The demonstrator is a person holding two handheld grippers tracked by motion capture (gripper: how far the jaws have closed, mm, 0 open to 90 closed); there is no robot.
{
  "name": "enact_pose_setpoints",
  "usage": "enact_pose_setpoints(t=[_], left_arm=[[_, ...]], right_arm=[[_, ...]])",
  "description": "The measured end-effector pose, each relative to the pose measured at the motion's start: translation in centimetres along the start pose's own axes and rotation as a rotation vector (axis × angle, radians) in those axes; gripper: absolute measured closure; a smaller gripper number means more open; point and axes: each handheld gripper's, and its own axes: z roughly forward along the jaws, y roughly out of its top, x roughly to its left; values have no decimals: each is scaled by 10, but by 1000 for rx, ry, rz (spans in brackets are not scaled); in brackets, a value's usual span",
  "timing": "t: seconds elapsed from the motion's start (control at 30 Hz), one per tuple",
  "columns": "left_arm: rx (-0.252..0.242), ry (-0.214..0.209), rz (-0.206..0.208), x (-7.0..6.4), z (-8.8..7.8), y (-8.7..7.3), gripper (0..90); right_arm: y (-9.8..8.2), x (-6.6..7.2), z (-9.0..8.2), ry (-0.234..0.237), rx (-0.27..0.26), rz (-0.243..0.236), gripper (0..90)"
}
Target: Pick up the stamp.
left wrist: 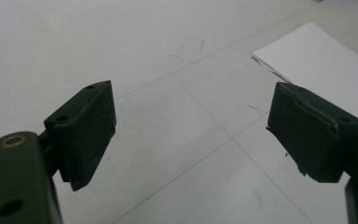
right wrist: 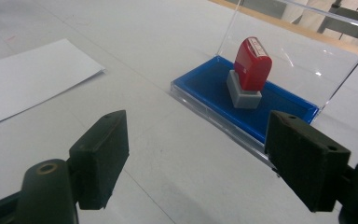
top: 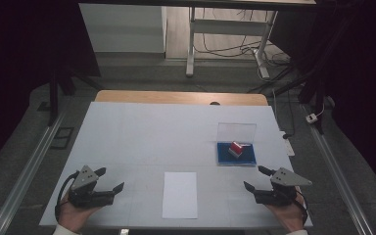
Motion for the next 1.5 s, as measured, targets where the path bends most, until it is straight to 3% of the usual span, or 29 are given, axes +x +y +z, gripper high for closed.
enact_pose_setpoints(t=[0.93,1.23,1.5], left_arm=[[16,-17,5,-3,4,2,146],[26,-12,3,-2,8,2,150],[36,-9,12,-3,9,3,153]], right_arm=[[0,1,3,23,34,-6,261],[9,-1,4,15,35,-8,269],[32,-9,9,13,28,-18,276]])
